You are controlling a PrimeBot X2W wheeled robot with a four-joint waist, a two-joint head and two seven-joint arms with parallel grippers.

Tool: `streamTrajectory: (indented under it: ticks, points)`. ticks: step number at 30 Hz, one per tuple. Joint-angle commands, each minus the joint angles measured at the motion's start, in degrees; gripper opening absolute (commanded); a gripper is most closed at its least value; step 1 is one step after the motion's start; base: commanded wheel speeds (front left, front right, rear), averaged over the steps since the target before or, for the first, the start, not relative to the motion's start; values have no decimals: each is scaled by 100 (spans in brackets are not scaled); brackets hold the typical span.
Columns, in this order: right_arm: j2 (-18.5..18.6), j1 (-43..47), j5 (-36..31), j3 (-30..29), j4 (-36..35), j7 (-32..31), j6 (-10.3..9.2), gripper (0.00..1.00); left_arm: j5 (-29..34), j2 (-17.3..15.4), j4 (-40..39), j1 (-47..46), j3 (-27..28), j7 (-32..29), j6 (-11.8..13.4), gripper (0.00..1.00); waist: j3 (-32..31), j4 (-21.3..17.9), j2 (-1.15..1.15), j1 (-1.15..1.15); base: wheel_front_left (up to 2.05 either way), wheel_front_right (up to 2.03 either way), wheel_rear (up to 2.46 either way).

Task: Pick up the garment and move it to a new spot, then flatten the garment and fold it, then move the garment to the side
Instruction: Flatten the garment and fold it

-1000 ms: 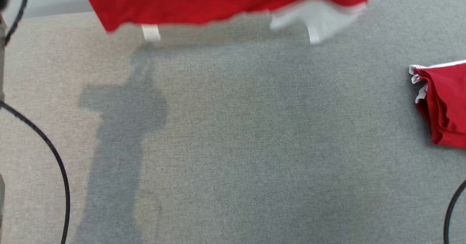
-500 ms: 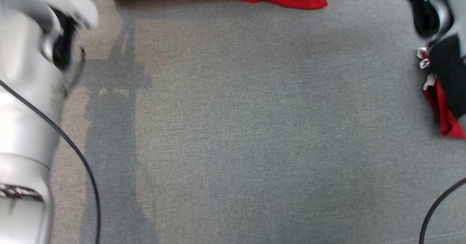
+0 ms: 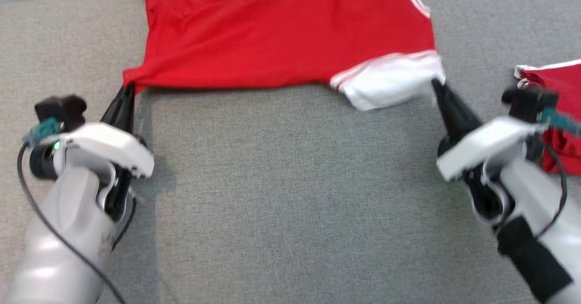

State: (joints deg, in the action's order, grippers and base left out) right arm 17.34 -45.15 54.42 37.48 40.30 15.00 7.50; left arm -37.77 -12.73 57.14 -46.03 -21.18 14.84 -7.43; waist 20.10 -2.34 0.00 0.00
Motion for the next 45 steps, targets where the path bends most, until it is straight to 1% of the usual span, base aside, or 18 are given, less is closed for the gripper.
streamTrajectory:
  ticks: [1,7,10,12,16,19,22,26,29,32,34,37,41,45]
  points:
    - [63,389,74,-64,-236,34,-3,0,106,-157,-292,350,140,28,68,0,-150,12,0,0,0,0,0]
    - [169,1861,336,-330,-1134,23,-3,0,407,-376,-1508,1776,405,27,285,0,-561,62,0,0,0,0,0]
    - [265,2506,437,-426,-1554,23,-3,0,470,-519,-2147,2451,449,27,463,0,-778,73,0,0,0,0,0]
    - [355,2895,500,-476,-1830,-29,-3,0,477,-632,-2657,2866,460,-79,622,0,-914,69,0,0,0,0,0]
    - [549,3635,574,-680,-2455,-328,-3,0,414,-833,-3874,3765,521,-501,1074,0,-1158,27,0,0,0,0,0]
    - [715,4187,473,-965,-2890,-653,-3,0,345,-965,-4900,4453,601,-911,1503,0,-1296,0,0,0,0,0,0]
    - [786,4769,279,-1310,-3317,-1047,-3,0,303,-1070,-5823,5162,662,-1322,1944,0,-1399,-39,0,0,0,0,0]
    - [682,5466,-48,-1874,-3847,-1653,-3,0,313,-1217,-6760,5870,724,-1760,2400,0,-1512,-54,0,0,0,0,0]
    - [496,5891,-344,-2316,-4251,-2171,-3,0,326,-1344,-7238,6223,716,-2081,2622,0,-1534,-31,0,0,0,0,0]
    - [269,6162,-664,-2722,-4560,-2662,-3,0,352,-1442,-7520,6400,716,-2311,2769,0,-1545,-4,0,0,0,0,0]
    - [81,6279,-827,-2952,-4727,-2999,-3,0,353,-1466,-7637,6434,697,-2399,2821,0,-1544,11,0,0,0,0,0]
    - [-160,6291,-988,-3234,-4966,-3469,-3,0,330,-1511,-7714,6416,662,-2535,2831,0,-1530,15,0,0,0,0,0]
    - [-340,6046,-1027,-3525,-5207,-4058,-3,0,345,-1639,-7741,6213,624,-2713,2751,0,-1456,1,0,0,0,0,0]
    - [-457,5472,-707,-3707,-5375,-4576,-3,0,321,-1742,-7720,5876,637,-2884,2654,0,-1255,-19,0,0,0,0,0]
